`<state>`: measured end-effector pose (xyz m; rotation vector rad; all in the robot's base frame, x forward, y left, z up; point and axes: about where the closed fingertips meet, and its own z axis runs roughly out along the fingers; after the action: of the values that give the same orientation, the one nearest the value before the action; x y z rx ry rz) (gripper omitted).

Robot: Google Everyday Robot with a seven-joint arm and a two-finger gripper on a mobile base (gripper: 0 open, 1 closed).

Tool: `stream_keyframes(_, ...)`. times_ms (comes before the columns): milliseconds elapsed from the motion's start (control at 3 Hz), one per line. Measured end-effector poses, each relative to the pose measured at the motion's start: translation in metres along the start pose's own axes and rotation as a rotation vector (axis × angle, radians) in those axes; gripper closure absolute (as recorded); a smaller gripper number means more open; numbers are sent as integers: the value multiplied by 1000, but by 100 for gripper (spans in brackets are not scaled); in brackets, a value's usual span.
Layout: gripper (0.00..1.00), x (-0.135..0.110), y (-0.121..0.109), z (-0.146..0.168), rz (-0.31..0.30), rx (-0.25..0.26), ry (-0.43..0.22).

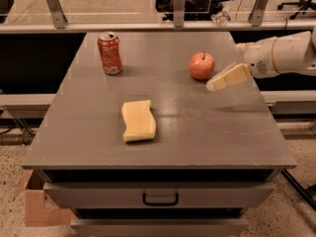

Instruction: Pick apple

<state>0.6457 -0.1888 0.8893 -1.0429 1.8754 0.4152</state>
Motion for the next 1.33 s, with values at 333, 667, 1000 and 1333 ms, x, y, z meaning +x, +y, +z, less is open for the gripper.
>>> stream_keyframes(333,0,3,-3,19,1,-29,-12)
stream_keyframes(667,0,-1,-3,42,-4,-68,-31)
stream_keyframes(1000,3,-8,-2,58,-24,-102,-44)
stream_keyframes(1333,33,-10,1,69,-40,-130,-48)
